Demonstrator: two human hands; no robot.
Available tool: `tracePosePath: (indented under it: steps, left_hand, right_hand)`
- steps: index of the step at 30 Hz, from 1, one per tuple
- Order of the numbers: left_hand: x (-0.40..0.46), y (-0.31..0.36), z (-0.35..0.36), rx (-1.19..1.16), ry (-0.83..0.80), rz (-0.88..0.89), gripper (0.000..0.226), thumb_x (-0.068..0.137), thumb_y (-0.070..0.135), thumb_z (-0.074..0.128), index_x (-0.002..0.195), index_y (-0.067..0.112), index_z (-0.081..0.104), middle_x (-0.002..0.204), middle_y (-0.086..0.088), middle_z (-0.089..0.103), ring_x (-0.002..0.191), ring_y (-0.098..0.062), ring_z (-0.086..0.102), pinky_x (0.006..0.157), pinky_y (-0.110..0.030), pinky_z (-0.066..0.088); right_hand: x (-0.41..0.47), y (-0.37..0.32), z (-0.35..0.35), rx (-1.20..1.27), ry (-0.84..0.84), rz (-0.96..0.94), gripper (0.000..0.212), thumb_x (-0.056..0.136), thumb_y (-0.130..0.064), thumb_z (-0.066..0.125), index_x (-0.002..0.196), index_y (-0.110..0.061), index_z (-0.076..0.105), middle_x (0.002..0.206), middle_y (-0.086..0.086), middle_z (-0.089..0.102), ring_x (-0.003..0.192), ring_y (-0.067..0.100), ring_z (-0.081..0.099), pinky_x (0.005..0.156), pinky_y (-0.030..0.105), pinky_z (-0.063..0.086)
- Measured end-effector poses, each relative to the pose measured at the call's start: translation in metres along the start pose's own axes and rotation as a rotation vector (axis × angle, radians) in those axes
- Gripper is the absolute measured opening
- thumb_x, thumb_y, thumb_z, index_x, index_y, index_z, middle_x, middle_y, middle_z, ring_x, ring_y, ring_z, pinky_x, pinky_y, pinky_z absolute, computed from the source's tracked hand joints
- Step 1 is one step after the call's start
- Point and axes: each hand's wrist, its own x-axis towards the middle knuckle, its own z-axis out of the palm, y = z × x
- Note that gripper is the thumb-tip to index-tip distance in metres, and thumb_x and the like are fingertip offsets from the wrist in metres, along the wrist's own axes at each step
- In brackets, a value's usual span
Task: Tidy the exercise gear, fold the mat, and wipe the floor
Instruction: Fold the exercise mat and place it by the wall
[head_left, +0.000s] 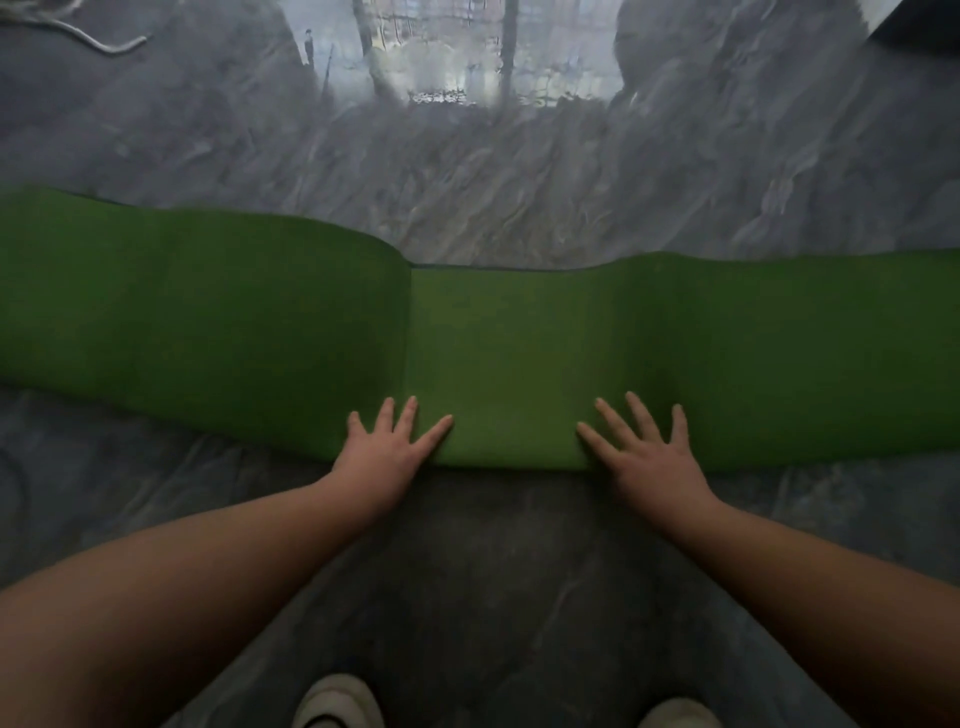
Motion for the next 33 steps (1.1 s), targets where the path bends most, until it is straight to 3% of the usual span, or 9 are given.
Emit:
tracePosePath:
  steps: [2,5,8,13,21,26,28,30,33]
  left_hand:
    - [0.000,-0.002,0.002,0.001,0.009,0.011,0.085,0.099,0.013,0.038,0.149,0.040,-0.025,0.164,-0.015,-0.011,0.150,-0.040,0.000,0.109,-0.064,0.023]
    - [0.002,-0.006,0.003,-0.016,0.018,0.010,0.086,0.098,0.014,0.039,0.147,0.044,-0.026,0.164,-0.012,-0.010,0.151,-0.036,0.000,0.111,-0.062,0.023]
    - [0.005,0.000,-0.002,-0.047,-0.018,-0.030,0.088,0.096,0.019,0.044,0.148,0.045,-0.022,0.164,-0.010,-0.011,0.151,-0.036,-0.001,0.111,-0.064,0.021]
    - [0.021,0.038,-0.031,-0.209,-0.018,0.078,0.096,0.088,0.026,0.055,0.152,0.042,-0.016,0.164,-0.007,-0.015,0.151,-0.032,-0.011,0.115,-0.068,0.005]
    - [0.050,0.094,-0.072,-0.260,-0.004,0.249,0.095,0.090,0.025,0.053,0.149,0.046,-0.019,0.163,-0.003,-0.019,0.150,-0.030,-0.015,0.118,-0.063,0.003]
    - [0.064,0.123,-0.082,-0.296,-0.103,0.194,0.089,0.093,0.029,0.050,0.150,0.046,-0.017,0.163,-0.002,-0.019,0.149,-0.033,-0.016,0.116,-0.066,0.001]
    - [0.070,0.141,-0.087,-0.359,-0.096,0.122,0.086,0.094,0.033,0.049,0.151,0.044,-0.015,0.163,-0.003,-0.020,0.149,-0.036,-0.016,0.115,-0.067,0.001]
    - [0.078,0.161,-0.093,-0.390,-0.040,0.112,0.085,0.095,0.035,0.048,0.152,0.041,-0.014,0.163,-0.003,-0.021,0.149,-0.035,-0.017,0.116,-0.066,0.003]
    - [0.091,0.190,-0.106,-0.391,0.068,0.180,0.085,0.095,0.035,0.049,0.152,0.042,-0.014,0.162,-0.001,-0.023,0.149,-0.031,-0.018,0.118,-0.063,0.004]
  right_hand:
    - [0.003,0.014,0.001,0.032,0.000,0.075,0.095,0.089,-0.036,0.055,0.155,-0.034,-0.015,0.163,0.006,-0.025,0.149,0.033,-0.025,0.113,0.070,-0.004]
    - [0.001,0.029,0.008,0.017,0.031,0.096,0.098,0.091,-0.025,0.051,0.148,-0.027,-0.029,0.156,0.011,-0.035,0.149,0.028,-0.026,0.119,0.060,-0.001]
    - [0.000,0.035,0.017,0.052,0.106,0.091,0.095,0.089,-0.014,0.047,0.150,-0.023,-0.025,0.158,0.015,-0.030,0.150,0.030,-0.021,0.123,0.050,0.002]
    - [0.007,0.036,0.021,0.023,0.062,0.061,0.092,0.090,-0.012,0.046,0.154,-0.020,-0.020,0.160,0.021,-0.024,0.150,0.034,-0.020,0.123,0.048,0.006]
    - [0.012,0.035,0.018,0.143,0.026,0.069,0.081,0.096,-0.005,0.040,0.157,-0.022,-0.010,0.164,0.023,-0.004,0.153,0.035,0.001,0.121,0.046,0.022]
    - [-0.005,0.038,0.030,0.236,-0.013,0.054,0.095,0.088,-0.010,0.051,0.156,-0.024,-0.013,0.162,0.014,-0.020,0.152,0.028,-0.014,0.123,0.046,0.012]
    - [-0.008,0.056,0.035,0.387,0.020,-0.021,0.098,0.079,-0.009,0.056,0.159,-0.023,0.002,0.164,0.003,-0.014,0.152,0.020,-0.011,0.125,0.041,0.010]
    - [-0.011,0.079,0.038,0.673,0.123,-0.002,0.085,0.073,0.001,0.053,0.153,-0.019,0.033,0.164,0.000,0.017,0.152,0.018,0.011,0.124,0.039,0.017]
    - [-0.019,0.113,0.052,0.939,0.386,0.357,0.064,0.073,0.007,0.051,0.134,-0.009,0.058,0.147,0.010,0.050,0.139,0.025,0.038,0.121,0.031,0.023]
